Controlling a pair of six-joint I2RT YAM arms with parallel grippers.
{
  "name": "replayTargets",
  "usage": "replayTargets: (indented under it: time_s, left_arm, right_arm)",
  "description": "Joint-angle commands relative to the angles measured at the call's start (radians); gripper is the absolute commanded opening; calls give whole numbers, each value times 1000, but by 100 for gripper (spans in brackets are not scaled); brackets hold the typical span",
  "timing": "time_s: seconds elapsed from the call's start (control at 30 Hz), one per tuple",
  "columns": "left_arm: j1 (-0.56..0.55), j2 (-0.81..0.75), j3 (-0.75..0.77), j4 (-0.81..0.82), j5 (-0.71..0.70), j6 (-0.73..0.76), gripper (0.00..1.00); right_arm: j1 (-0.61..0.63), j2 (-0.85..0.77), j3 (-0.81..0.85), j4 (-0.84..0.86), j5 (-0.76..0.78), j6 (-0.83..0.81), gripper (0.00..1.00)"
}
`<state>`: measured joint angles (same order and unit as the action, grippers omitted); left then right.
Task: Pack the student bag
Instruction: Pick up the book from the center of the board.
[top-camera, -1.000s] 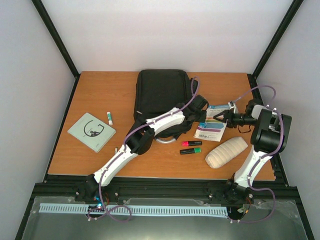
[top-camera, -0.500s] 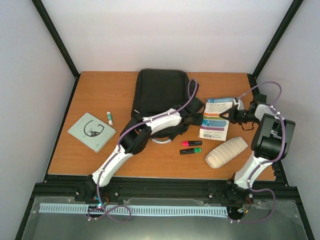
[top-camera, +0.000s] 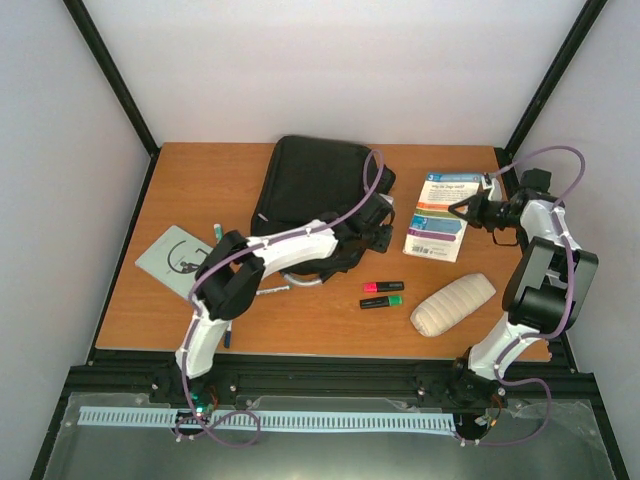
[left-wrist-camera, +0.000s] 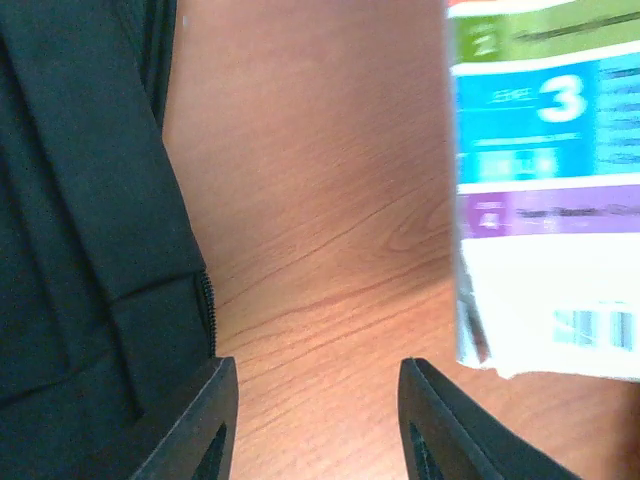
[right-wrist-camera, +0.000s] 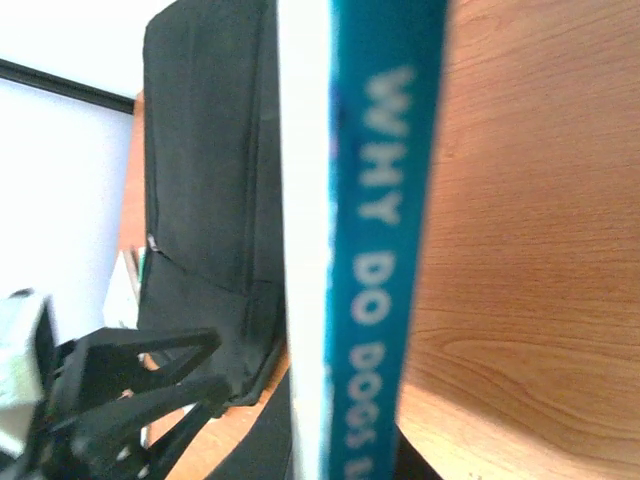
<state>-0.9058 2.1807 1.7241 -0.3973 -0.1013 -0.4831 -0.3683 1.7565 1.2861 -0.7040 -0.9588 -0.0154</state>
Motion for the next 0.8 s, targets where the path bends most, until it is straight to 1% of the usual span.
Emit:
replayTargets:
  time_s: [0.0, 0.03, 0.1, 0.17, 0.2, 0.23, 0.33, 0.43, 0.53, 0.67, 0.77]
  left_arm:
    - [-61, -180, -117, 170, -116, 151, 48]
    - [-67, -217, -154, 188, -137, 148, 50]
    - [-71, -291, -252, 232, -120, 148, 51]
    - [-91, -369, -354, 300, -111, 196, 56]
    - [-109, -408, -407, 338, -112, 243, 61]
    - [-131, -440, -449, 367, -120, 305, 63]
    - [-217, -500, -527, 391, -189, 509, 65]
    - [-298, -514, -554, 388, -261, 666, 64]
    - [-355, -486, -540, 405, -325, 749, 63]
    - [-411, -390, -461, 431, -397, 827, 62]
    - [-443, -295, -398, 465, -474, 926, 62]
  right_arm:
    - [-5, -36, 0, -9, -102, 62, 3]
    - [-5, -40, -12, -8, -117, 64, 3]
    - [-6, -47, -32, -16, -152, 60, 3]
    - [-5, -52, -45, -30, -193, 56, 3]
    - [-5, -55, -51, -37, -215, 53, 3]
    - [-4, -58, -57, -41, -243, 54, 3]
    - [-4, -47, -64, -83, -333, 28, 3]
    - [1, -46, -117, -54, -396, 57, 3]
    - [18, -63, -165, -8, -378, 82, 3]
    - [43, -91, -229, 88, -387, 155, 3]
    - [55, -88, -238, 95, -411, 160, 3]
